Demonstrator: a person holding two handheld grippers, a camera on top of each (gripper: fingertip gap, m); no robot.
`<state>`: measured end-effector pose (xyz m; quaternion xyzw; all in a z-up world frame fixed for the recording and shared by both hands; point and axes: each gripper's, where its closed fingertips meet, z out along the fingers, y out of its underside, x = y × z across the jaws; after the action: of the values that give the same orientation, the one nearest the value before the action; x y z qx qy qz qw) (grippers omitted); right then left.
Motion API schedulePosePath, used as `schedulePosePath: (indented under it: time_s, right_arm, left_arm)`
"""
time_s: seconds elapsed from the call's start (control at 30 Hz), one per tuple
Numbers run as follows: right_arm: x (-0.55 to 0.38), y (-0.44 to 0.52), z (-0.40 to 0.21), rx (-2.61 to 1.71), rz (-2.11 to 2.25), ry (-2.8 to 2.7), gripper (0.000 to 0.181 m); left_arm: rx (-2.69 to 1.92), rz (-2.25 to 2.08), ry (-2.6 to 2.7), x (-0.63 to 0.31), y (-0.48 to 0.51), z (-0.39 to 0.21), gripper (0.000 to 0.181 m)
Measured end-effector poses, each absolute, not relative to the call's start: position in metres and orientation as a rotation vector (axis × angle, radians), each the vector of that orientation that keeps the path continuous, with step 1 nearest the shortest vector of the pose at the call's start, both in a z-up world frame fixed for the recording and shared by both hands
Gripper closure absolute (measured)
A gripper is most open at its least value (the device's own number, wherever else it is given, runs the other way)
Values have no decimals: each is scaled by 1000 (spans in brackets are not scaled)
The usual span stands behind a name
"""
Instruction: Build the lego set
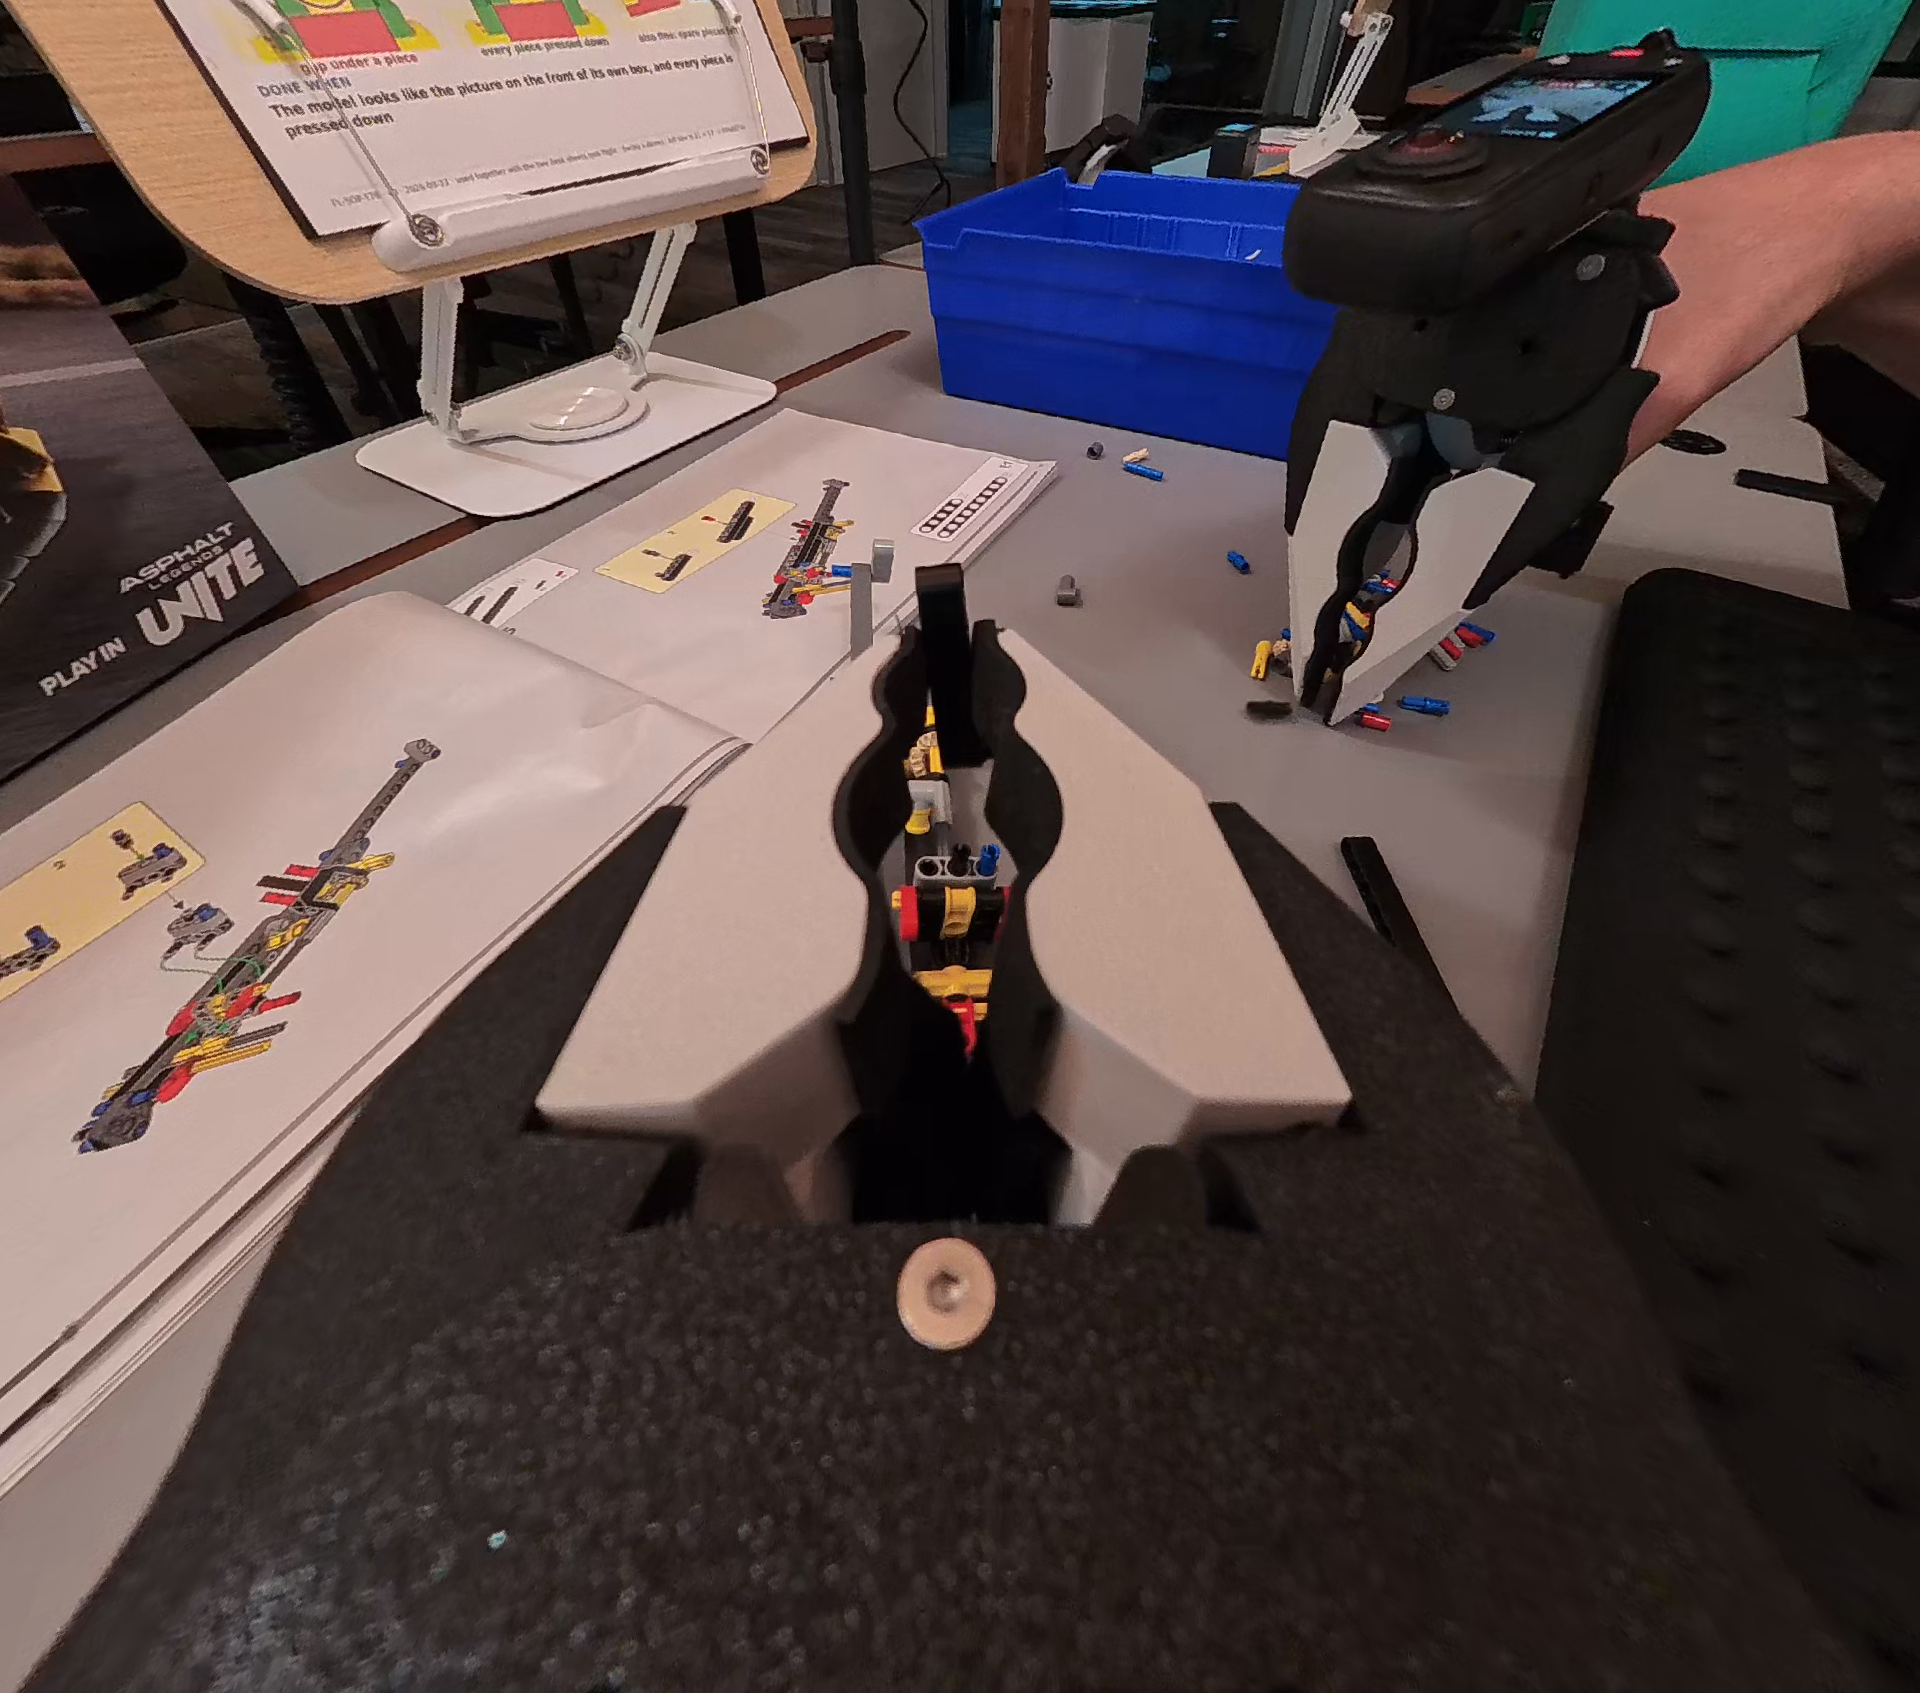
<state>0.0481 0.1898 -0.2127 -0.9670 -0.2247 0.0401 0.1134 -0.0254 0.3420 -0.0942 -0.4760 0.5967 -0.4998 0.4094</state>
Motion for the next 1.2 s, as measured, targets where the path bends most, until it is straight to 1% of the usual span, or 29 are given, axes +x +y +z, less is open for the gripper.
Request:
schedulePosePath:
  time_s: [0.43,0.5,0.53,0.73,0.8,0.87,0.97,1.07,1.2]
  right_arm:
    - [57,205,-209,-2750,52,-557,172]
    - [58,206,-212,-2739,43,-540,174]
    - [57,207,-213,-2730,48,-538,178]
    - [64,208,-208,-2721,-8,-597,179]
    - [49,216,-188,-2677,102,-623,178]
    - [13,238,-151,-2492,223,-709,178]
    - [-17,274,-117,-2310,115,-768,178]
    - [-30,295,-112,-2247,-69,-838,178]
    - [-40,308,-117,-2254,-157,-870,178]
  left_arm:
    - [-1181,-1232,1522,-25,340,-96,175]
    - [-1175,-1221,1525,-25,339,-97,175]
    - [-1172,-1217,1528,-25,339,-97,175]
    - [-1157,-1200,1547,-24,336,-99,175]
    - [-1143,-1216,1577,-25,330,-101,175]
    - [-1122,-1262,1598,-26,321,-99,175]
    - [-1117,-1328,1630,-28,312,-99,175]
    - [-1125,-1353,1625,-28,312,-98,175]
    - [-1141,-1352,1610,-28,315,-98,175]
